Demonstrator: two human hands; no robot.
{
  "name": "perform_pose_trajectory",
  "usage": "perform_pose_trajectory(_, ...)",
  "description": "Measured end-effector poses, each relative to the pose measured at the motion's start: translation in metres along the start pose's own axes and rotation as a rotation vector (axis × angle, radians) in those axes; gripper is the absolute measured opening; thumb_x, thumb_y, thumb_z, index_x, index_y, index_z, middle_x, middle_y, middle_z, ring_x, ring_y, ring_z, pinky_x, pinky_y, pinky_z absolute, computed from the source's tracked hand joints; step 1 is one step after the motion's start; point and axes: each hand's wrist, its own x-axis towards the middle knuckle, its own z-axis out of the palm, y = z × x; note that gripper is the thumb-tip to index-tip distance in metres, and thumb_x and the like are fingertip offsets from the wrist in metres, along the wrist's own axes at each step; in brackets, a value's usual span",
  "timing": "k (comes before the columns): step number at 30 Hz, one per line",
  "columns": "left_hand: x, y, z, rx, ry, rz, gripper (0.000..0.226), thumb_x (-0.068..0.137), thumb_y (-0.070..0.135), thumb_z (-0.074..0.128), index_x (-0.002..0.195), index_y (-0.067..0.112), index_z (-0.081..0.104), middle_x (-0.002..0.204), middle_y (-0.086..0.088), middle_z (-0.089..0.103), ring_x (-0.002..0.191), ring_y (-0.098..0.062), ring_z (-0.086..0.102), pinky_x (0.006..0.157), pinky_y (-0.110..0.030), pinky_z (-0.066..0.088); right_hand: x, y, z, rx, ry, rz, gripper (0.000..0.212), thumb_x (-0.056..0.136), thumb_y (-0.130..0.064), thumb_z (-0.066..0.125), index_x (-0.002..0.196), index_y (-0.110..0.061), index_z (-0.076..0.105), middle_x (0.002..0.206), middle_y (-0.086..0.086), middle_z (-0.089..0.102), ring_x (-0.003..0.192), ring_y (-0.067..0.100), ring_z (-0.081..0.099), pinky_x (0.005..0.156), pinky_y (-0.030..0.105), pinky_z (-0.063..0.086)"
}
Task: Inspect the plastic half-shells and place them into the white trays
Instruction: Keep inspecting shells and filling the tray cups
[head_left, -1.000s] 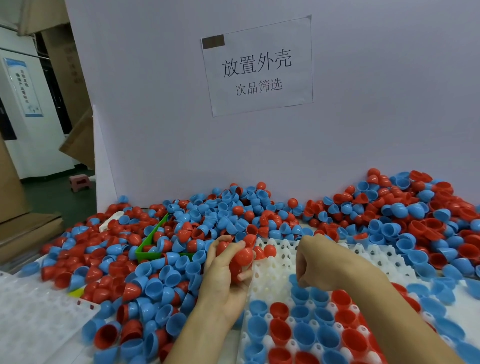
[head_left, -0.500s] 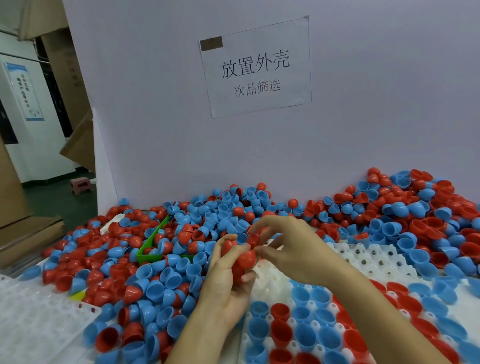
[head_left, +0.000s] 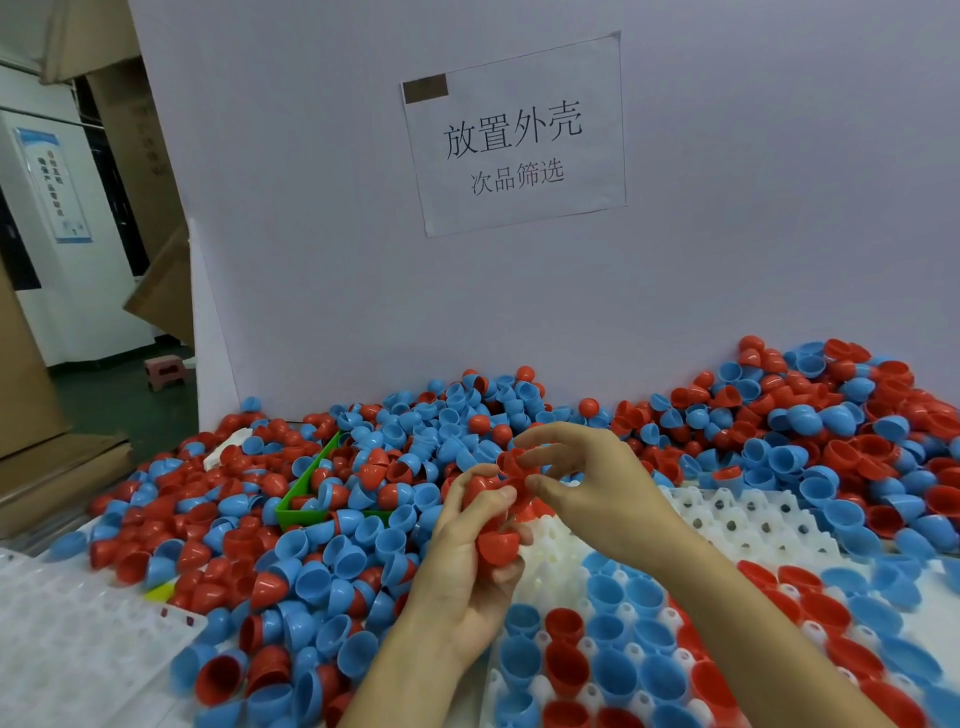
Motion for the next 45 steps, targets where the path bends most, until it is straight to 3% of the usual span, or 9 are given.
perform_pose_trajectory(7,-0.001,0.0,-0.002,0.002,-0.036,-0.017,0.038,0.074,0.01,0.069,0.11,0.014,0.058,0.094,-0.017,0.066,0.041,-0.012,0.052,0.028,-0.016,0.03,0.0,0.005,-0.001,-0.137,0.038,-0.048,0.037,0.084,-0.013,0.077,0.118,-0.025,0.069,0.1,-0.021,0.066,0.083,-0.01,0.062,0.071,0.001,0.046)
perform_pose_trajectory(13,-0.003,0.0,0.0,0.08,-0.076,-0.01,0.031,0.075,0.008,0.07,0.104,0.017,0.064,0.091,-0.015,0.065,0.042,-0.015,0.054,0.029,-0.017,0.031,0.001,0.007,0.003,-0.204,0.128,-0.055,0.026,0.082,-0.02,0.08,0.106,-0.026,0.073,0.088,-0.02,0.067,0.074,-0.006,0.061,0.065,0.002,0.046)
perform_pose_trajectory(17,-0.004,0.0,0.002,0.158,-0.097,-0.001,0.035,0.072,0.001,0.076,0.102,0.019,0.065,0.103,-0.02,0.056,0.041,-0.017,0.053,0.032,-0.019,0.039,0.001,0.008,0.004,-0.205,0.149,-0.052,0.022,0.083,-0.018,0.078,0.094,-0.034,0.07,0.08,-0.021,0.064,0.081,-0.019,0.053,0.063,0.002,0.043)
perform_pose_trajectory(20,-0.005,0.002,0.004,0.176,-0.095,-0.002,0.038,0.071,0.002,0.077,0.104,0.019,0.065,0.102,-0.022,0.058,0.041,-0.017,0.053,0.034,-0.019,0.041,0.002,0.009,-0.002,-0.206,0.197,-0.021,0.026,0.084,-0.014,0.076,0.091,-0.036,0.065,0.079,-0.02,0.063,0.071,-0.005,0.059,0.058,0.005,0.044)
perform_pose_trajectory(23,-0.001,0.005,0.002,0.164,0.041,0.045,0.036,0.073,0.001,0.076,0.104,0.017,0.064,0.106,-0.024,0.07,0.046,-0.016,0.054,0.036,-0.02,0.044,0.005,0.009,-0.021,-0.321,0.265,0.019,0.025,0.087,-0.01,0.072,0.107,-0.025,0.069,0.082,-0.016,0.061,0.067,-0.003,0.056,0.057,0.006,0.039)
perform_pose_trajectory(27,0.004,0.009,-0.003,0.146,0.205,0.11,0.034,0.076,0.001,0.075,0.103,0.018,0.063,0.083,-0.016,0.067,0.039,-0.014,0.052,0.031,-0.019,0.037,0.0,0.005,-0.034,-0.505,-0.034,0.07,0.035,0.088,-0.005,0.067,0.116,-0.026,0.064,0.084,-0.015,0.067,0.073,0.003,0.063,0.062,0.016,0.047)
perform_pose_trajectory(33,0.002,0.008,-0.002,0.144,0.198,0.129,0.045,0.061,0.01,0.078,0.103,0.017,0.063,0.096,-0.022,0.067,0.041,-0.013,0.052,0.031,-0.019,0.036,-0.008,0.004,-0.007,-0.627,-0.326,0.094,0.048,0.086,-0.01,0.072,0.126,-0.033,0.057,0.101,-0.01,0.066,0.089,0.011,0.064,0.083,0.034,0.057)
perform_pose_trajectory(40,0.003,0.008,-0.003,0.153,0.192,0.134,0.046,0.063,0.012,0.077,0.107,0.019,0.063,0.099,-0.023,0.069,0.041,-0.013,0.053,0.032,-0.019,0.036,-0.007,0.004,-0.005,-0.66,-0.356,0.112,0.043,0.086,-0.012,0.073,0.123,-0.031,0.06,0.106,-0.008,0.065,0.092,0.013,0.064,0.087,0.036,0.057)
perform_pose_trajectory(45,0.004,0.007,-0.005,0.155,0.195,0.118,0.035,0.079,0.004,0.071,0.11,0.017,0.062,0.1,-0.021,0.072,0.043,-0.014,0.054,0.032,-0.018,0.035,-0.008,0.003,-0.006,-0.662,-0.413,0.1,0.03,0.087,-0.008,0.07,0.113,-0.024,0.067,0.107,-0.005,0.068,0.091,0.012,0.066,0.086,0.034,0.058)
